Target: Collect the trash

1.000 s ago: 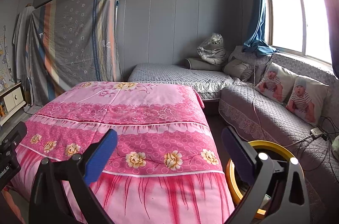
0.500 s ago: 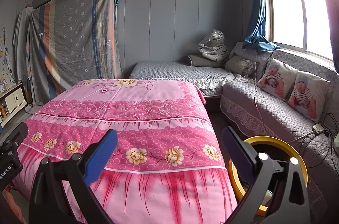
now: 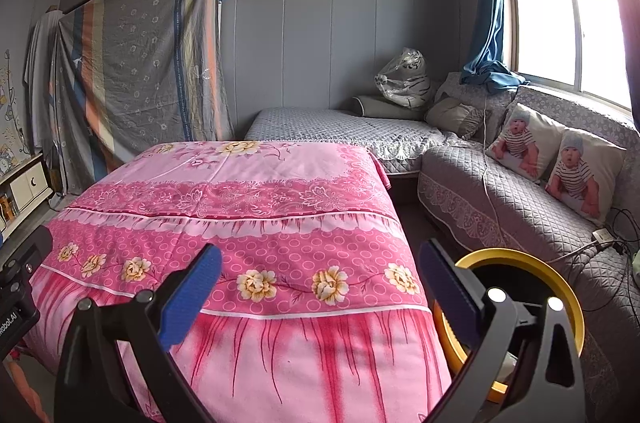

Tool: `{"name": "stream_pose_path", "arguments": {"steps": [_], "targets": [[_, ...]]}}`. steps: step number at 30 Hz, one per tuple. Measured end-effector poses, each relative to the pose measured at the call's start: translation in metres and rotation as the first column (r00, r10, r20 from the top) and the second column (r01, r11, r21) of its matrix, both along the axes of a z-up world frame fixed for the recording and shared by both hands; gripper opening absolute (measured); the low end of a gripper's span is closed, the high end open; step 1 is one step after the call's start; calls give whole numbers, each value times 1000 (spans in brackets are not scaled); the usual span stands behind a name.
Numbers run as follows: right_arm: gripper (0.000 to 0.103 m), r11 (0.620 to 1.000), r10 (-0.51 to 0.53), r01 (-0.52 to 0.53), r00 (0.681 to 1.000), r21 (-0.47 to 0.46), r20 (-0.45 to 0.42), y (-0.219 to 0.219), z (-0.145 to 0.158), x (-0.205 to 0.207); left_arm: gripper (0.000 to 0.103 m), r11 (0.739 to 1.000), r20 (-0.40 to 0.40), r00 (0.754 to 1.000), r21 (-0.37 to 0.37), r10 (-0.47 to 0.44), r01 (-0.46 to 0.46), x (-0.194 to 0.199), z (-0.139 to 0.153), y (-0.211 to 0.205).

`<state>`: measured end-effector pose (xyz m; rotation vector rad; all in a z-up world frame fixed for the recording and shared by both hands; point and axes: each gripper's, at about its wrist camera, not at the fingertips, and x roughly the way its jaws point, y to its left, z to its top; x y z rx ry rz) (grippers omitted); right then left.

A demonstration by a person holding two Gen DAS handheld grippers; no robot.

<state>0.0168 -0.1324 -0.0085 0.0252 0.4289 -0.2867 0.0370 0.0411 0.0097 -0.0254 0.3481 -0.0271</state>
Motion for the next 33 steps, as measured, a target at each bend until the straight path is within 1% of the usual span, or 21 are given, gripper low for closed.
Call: {"name": "stream_pose_path", "arguments": {"steps": [8, 20, 33], "targets": [[95, 1000, -7, 7, 1000, -17, 27, 1, 3, -2, 95, 1000, -18, 1000, -3, -2, 2, -1, -1, -1], [95, 1000, -12, 13, 1000, -27, 18, 3, 0, -1, 95, 1000, -35, 999, -13, -10, 9, 2, -2, -3], [95, 999, -7, 7, 1000, -32, 13, 6, 0, 1, 95, 1000, -26, 1000, -1, -11, 11, 0, -1, -7]]}}
